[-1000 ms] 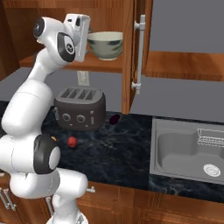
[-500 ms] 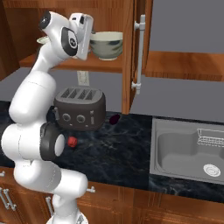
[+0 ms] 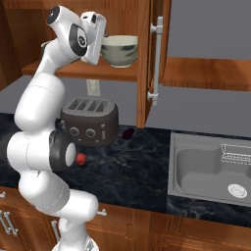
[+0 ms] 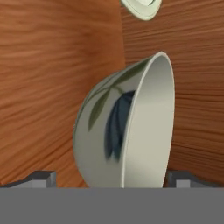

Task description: Pick both bowls and place them on the counter. Then place the bell pepper in one bowl and place the shrimp in the other bowl.

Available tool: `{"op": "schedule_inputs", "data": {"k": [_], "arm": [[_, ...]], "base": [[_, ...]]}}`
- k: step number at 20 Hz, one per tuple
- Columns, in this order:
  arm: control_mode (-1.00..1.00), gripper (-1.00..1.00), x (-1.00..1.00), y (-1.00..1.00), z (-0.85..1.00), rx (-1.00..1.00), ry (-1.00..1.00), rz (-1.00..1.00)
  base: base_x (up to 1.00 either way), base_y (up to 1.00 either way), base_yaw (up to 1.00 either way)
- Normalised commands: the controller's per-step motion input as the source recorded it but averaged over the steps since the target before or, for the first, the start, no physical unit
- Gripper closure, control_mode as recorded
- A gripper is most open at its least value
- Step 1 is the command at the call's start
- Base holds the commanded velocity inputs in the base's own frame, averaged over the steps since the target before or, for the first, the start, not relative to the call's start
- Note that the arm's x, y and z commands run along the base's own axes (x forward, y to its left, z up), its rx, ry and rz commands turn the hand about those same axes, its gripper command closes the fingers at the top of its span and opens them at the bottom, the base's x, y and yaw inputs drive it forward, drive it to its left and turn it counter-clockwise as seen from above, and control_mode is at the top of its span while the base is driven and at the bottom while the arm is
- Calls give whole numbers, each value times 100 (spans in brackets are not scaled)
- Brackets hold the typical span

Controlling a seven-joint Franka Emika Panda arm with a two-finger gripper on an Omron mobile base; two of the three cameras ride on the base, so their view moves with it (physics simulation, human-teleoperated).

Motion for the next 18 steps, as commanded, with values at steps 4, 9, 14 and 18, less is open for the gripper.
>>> {"op": "schedule_inputs", "data": {"k": [4, 9, 14, 18], "arm": [[-100, -100, 4, -2, -8, 0, 4, 0], [-100, -100, 6, -8, -9, 0, 2, 0], [-100, -100, 12, -8, -9, 0, 0, 0], [-100, -100, 18, 0, -11, 0, 2, 0]], "base": [[0, 0, 0], [0, 0, 0], [0, 0, 0], [0, 0, 0]]}}
